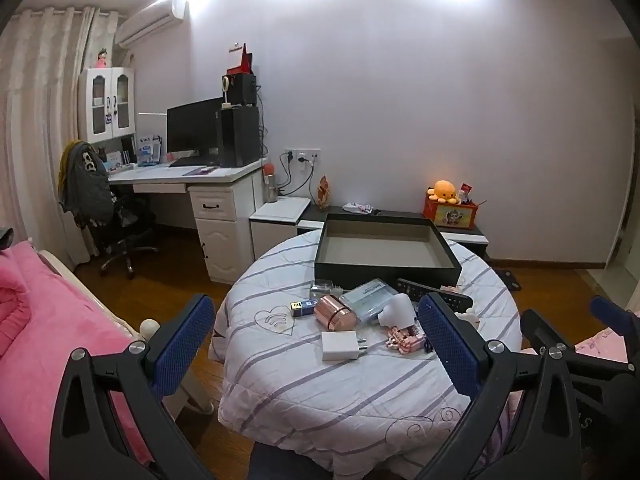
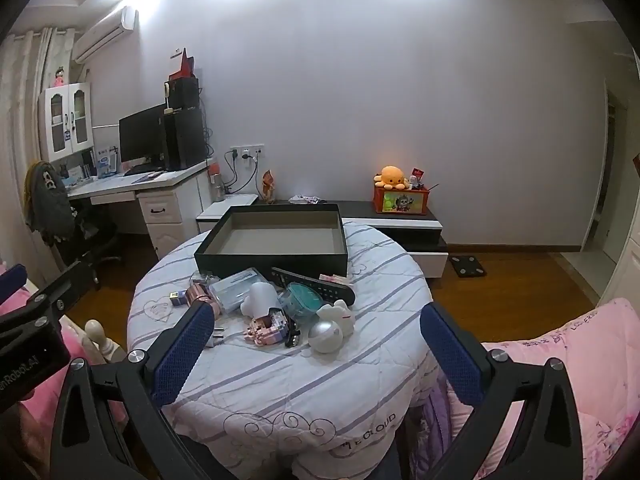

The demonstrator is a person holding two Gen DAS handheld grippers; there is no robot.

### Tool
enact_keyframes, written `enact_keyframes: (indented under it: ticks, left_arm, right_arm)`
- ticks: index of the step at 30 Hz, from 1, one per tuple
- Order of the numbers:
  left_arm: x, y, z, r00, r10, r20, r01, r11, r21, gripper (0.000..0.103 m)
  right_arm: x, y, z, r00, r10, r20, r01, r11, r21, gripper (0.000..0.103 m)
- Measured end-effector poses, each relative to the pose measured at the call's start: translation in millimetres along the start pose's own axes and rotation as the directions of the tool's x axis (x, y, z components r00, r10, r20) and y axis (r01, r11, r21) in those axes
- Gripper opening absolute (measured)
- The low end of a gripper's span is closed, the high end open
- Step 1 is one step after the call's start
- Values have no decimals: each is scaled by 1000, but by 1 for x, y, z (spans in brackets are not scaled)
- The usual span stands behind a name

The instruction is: Organize rigid objects

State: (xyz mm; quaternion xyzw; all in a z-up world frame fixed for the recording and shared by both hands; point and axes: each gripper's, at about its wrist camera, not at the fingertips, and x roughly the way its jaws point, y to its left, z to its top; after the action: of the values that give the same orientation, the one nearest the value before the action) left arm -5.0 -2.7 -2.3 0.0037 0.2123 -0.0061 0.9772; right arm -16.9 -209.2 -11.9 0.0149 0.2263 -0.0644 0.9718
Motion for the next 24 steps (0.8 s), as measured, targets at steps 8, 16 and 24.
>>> enact_keyframes:
  ticks: [8,16,24]
  left_arm:
    - [-8,9,1,1000,6,27,-6,1000,-13,103]
    - [-10,11,1,1000,10,27,-10,1000,-11,103]
    - [-7,13,-1,1000,10,22,-10,1000,-14,103]
  right_arm:
    - [-1,-2,2,1000,-2,2,2,1000,9,103]
    - [-1,-2,3,1000,2,3,-2,1000,11,103]
    - [-1,-3,3,1000,2,6,-2,1000,11,103]
